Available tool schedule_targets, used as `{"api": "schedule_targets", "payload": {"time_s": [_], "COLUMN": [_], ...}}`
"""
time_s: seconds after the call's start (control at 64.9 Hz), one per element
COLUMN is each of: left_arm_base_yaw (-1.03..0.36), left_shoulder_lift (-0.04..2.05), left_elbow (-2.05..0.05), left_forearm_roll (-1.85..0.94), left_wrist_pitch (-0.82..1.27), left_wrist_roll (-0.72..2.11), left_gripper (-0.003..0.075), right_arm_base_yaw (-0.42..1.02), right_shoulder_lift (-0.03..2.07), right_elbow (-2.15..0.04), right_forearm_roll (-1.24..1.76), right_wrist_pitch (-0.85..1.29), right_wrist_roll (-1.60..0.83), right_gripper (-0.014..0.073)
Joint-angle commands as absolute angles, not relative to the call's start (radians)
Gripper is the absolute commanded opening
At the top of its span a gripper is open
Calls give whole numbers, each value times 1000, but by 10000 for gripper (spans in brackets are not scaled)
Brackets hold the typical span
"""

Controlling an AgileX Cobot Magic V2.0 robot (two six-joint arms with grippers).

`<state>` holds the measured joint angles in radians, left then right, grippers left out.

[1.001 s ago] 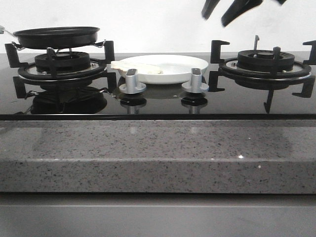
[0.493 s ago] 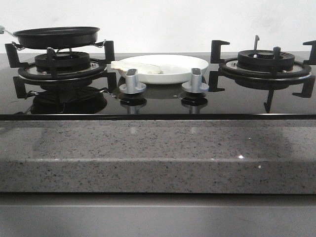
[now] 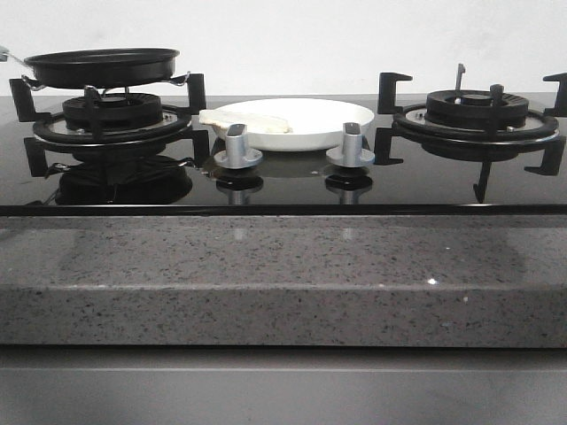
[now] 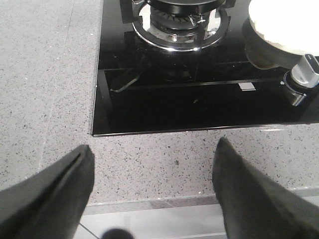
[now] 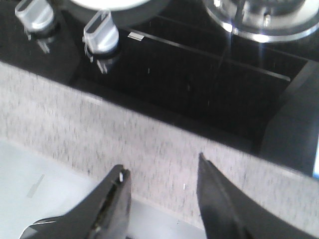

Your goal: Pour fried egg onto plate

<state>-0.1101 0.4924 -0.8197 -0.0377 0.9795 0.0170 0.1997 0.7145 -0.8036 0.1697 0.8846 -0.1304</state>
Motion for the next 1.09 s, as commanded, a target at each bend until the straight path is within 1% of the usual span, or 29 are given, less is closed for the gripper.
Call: {"api": "schedule_targets", "payload": {"time_s": [0.0, 0.262, 0.323, 0.4, 0.447, 0.524, 0.585, 0.678, 0.786, 0.863, 1.078], "left_arm_base_yaw": [-116, -116, -116, -116, -116, -116, -116, -116, -116, -116, -116], "left_shoulder_lift": [502, 502, 502, 502, 502, 502, 502, 502, 502, 502, 495], "left_elbow": [-844, -844, -844, -844, -844, -844, -844, -844, -844, -844, -835], "left_forearm_roll": [-46, -46, -46, -46, -46, -46, -46, -46, -46, -46, -46], "left_wrist_pitch": [915, 883, 883, 883, 883, 885, 885, 885, 885, 885, 876], "left_wrist_roll": [8, 8, 8, 8, 8, 8, 8, 8, 8, 8, 8], "left_gripper": [494, 494, 494, 479, 439, 331, 232, 120, 27, -20, -19], "right_arm_base_yaw": [199, 199, 199, 199, 199, 199, 199, 199, 199, 199, 199], "right_shoulder_lift": [661, 561, 558, 558, 558, 558, 558, 558, 558, 558, 558], "right_elbow": [-790, -751, -751, -751, -751, -751, -751, -751, -751, -751, -751], "right_forearm_roll": [165, 165, 165, 165, 165, 165, 165, 165, 165, 165, 165], "right_wrist_pitch": [824, 819, 819, 819, 819, 819, 827, 862, 877, 877, 877], "right_wrist_roll": [-141, -141, -141, -141, -141, -141, -141, -141, -141, -141, -141], "right_gripper": [349, 342, 293, 169, 101, -14, -71, -69, -69, -69, -69]}}
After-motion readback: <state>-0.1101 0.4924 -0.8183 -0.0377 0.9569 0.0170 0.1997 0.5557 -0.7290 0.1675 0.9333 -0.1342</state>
